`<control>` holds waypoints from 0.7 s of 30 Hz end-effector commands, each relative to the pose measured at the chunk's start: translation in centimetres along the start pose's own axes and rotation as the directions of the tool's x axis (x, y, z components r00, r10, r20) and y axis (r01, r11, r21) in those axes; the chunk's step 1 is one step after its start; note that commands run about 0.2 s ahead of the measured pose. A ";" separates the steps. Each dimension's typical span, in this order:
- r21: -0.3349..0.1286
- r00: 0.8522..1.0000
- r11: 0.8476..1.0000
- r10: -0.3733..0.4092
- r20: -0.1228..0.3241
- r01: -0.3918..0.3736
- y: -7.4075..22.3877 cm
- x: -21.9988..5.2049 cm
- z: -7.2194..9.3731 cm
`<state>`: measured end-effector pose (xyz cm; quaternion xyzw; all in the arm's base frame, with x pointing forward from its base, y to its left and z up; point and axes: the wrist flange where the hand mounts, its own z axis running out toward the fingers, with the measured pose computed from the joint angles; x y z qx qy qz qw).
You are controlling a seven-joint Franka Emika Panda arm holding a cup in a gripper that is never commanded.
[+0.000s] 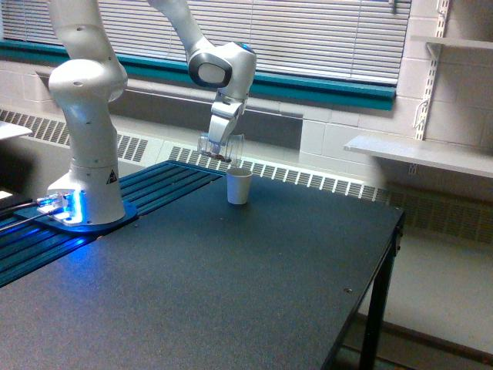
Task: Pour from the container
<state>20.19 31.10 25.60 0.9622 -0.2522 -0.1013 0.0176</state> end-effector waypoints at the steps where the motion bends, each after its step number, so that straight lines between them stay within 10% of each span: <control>1: -0.003 1.000 1.000 -0.028 0.000 0.028 0.1 0.1 0.0; 21: 0.006 1.000 1.000 -0.023 0.002 0.023 0.7 1.2 -0.6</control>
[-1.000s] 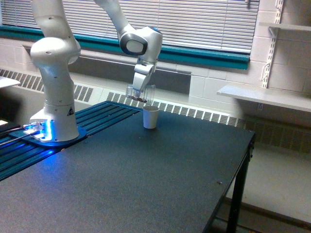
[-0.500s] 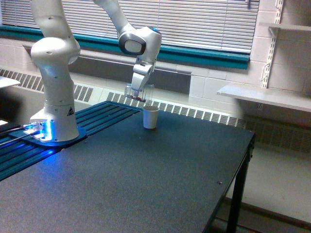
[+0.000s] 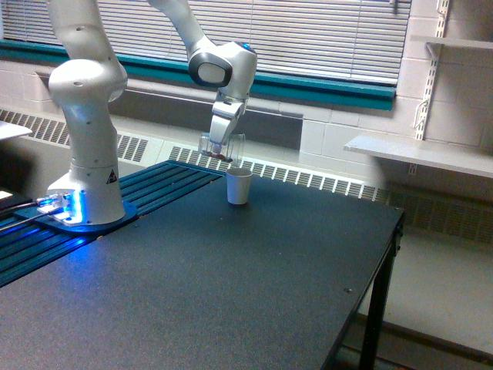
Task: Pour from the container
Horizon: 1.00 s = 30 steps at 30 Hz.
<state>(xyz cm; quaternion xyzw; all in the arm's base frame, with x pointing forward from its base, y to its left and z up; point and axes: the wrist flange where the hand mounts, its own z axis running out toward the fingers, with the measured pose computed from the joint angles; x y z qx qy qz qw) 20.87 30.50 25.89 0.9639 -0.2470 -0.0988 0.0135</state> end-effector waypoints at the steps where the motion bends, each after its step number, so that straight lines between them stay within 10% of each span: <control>1: -0.001 1.000 1.000 -0.012 0.006 0.012 0.5 0.4 -0.2; 30: -0.013 1.000 1.000 -0.013 -0.001 0.013 1.9 0.8 -1.1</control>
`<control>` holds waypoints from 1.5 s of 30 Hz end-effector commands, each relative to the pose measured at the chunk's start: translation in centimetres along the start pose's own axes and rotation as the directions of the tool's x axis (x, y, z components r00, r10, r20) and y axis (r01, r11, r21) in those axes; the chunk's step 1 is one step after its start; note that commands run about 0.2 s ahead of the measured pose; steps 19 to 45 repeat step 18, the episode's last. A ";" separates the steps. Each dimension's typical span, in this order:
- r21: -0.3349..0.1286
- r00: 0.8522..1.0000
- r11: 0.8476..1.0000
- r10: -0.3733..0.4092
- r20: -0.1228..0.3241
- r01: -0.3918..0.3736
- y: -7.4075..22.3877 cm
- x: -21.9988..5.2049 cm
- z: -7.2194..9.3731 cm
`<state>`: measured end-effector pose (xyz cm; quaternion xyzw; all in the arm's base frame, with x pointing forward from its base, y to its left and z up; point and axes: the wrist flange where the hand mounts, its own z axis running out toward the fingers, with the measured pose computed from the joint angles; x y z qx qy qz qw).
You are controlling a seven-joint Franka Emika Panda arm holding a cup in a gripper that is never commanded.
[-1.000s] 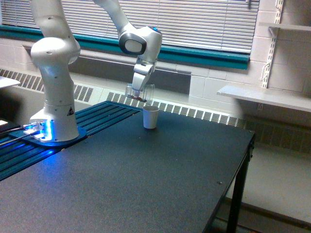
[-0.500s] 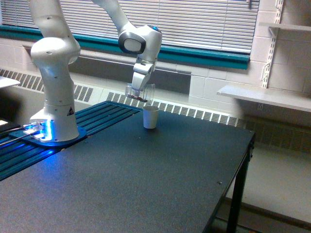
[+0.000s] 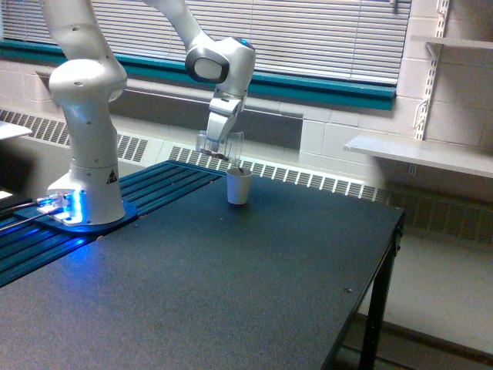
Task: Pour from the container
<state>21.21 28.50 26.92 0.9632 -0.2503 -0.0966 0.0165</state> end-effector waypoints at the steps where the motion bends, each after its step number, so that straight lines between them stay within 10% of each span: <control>1: -0.010 1.000 1.000 -0.025 0.008 0.025 0.2 -0.3 0.1; 45: -0.006 0.999 1.000 -0.009 -0.044 0.009 -0.2 0.5 -0.3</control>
